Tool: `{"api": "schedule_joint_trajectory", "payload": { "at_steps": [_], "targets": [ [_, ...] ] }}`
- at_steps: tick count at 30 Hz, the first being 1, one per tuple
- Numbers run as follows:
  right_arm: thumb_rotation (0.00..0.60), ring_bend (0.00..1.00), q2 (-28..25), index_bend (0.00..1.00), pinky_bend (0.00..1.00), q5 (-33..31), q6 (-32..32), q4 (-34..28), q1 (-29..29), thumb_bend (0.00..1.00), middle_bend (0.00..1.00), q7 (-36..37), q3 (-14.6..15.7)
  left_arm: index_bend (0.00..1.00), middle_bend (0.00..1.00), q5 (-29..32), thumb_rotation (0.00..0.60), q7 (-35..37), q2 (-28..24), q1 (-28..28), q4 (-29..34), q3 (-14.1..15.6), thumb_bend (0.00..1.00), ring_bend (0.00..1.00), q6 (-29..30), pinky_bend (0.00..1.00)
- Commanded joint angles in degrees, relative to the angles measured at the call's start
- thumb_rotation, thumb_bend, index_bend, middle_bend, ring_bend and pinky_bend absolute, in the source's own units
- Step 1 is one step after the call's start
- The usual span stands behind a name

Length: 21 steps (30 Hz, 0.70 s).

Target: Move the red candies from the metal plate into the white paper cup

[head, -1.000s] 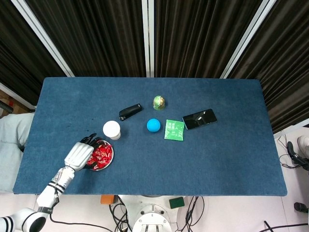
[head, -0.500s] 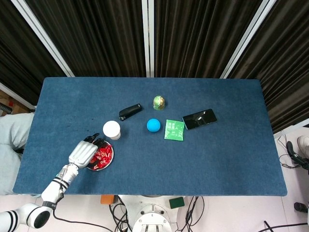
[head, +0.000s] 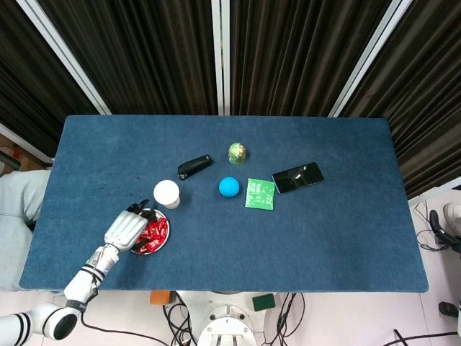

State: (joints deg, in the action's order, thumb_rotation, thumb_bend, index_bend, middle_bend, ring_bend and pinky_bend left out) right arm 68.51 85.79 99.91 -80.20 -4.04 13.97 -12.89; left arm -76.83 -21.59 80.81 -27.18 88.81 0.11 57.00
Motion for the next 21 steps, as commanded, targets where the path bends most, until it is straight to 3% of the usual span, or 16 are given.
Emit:
{"api": "schedule_joint_trajectory", "payload": {
  "at_steps": [1, 21],
  "targets": [
    [0.6, 0.0, 0.3, 0.0, 0.0, -0.1, 0.28, 0.15, 0.03, 0.34, 0.0, -0.1, -0.2, 0.38, 0.34, -0.08, 0.6, 0.01, 0.17, -0.09, -0.25, 0.11, 0.26, 0.04, 0.06, 0.19],
    [0.6, 0.0, 0.6, 0.0, 0.0, -0.12, -0.72, 0.79, -0.27, 0.34, 0.0, -0.11, -0.16, 0.53, 0.49, -2.89, 0.6, 2.7, 2.42, -0.55, -3.38, 0.08, 0.34, 0.09, 2.52, 0.22]
  ]
}}
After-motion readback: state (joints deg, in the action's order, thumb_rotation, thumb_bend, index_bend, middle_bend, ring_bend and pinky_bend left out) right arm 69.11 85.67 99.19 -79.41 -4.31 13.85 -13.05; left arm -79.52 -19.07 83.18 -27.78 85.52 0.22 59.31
